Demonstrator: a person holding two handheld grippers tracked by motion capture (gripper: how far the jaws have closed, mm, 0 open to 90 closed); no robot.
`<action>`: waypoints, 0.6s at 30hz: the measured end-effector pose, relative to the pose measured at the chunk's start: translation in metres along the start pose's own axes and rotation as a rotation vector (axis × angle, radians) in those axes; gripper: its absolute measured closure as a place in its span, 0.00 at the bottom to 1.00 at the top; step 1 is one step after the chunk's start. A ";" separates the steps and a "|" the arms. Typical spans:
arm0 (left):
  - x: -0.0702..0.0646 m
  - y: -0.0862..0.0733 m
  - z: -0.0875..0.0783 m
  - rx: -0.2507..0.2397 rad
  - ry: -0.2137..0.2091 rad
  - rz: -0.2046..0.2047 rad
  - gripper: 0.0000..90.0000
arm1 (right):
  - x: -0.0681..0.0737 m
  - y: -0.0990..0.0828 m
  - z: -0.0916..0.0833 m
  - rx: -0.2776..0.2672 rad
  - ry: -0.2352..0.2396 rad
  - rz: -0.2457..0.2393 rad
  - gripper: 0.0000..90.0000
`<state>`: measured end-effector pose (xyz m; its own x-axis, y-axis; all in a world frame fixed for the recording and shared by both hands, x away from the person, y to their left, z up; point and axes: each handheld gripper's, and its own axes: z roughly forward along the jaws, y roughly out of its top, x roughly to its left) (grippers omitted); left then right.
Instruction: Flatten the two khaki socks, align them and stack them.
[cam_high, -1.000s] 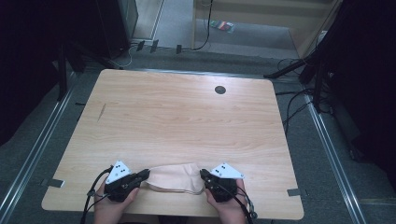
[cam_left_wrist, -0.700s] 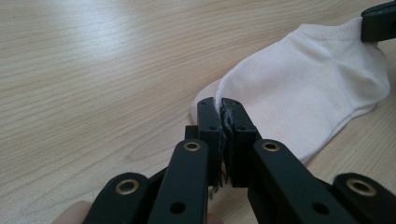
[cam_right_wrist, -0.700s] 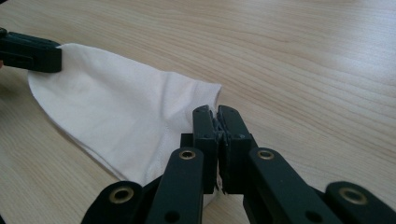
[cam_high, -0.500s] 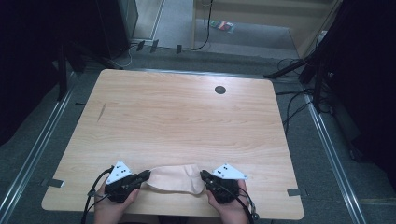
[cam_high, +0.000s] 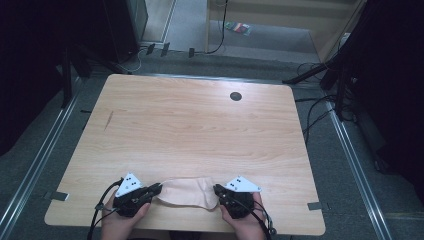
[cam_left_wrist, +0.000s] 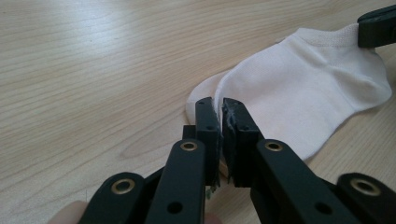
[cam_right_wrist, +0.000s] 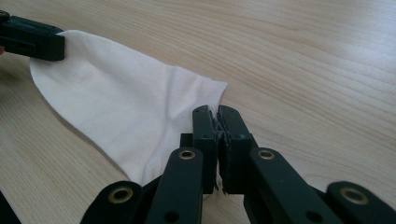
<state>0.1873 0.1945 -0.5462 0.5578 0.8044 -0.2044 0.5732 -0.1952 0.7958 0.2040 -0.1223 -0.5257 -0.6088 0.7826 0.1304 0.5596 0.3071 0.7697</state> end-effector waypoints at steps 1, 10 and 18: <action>0.000 0.000 0.000 -0.001 0.000 0.000 0.92 | 0.000 0.000 0.000 0.004 -0.001 0.003 0.96; 0.003 0.001 -0.001 -0.043 0.014 0.009 0.67 | -0.003 -0.003 0.006 0.011 -0.010 0.019 0.61; 0.004 0.007 -0.012 -0.129 -0.023 0.005 0.88 | -0.002 0.001 -0.004 -0.076 0.002 0.064 0.80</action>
<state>0.1862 0.2030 -0.5341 0.5753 0.7900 -0.2120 0.4894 -0.1247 0.8631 0.2038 -0.1255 -0.5228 -0.5743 0.7983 0.1815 0.5530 0.2148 0.8050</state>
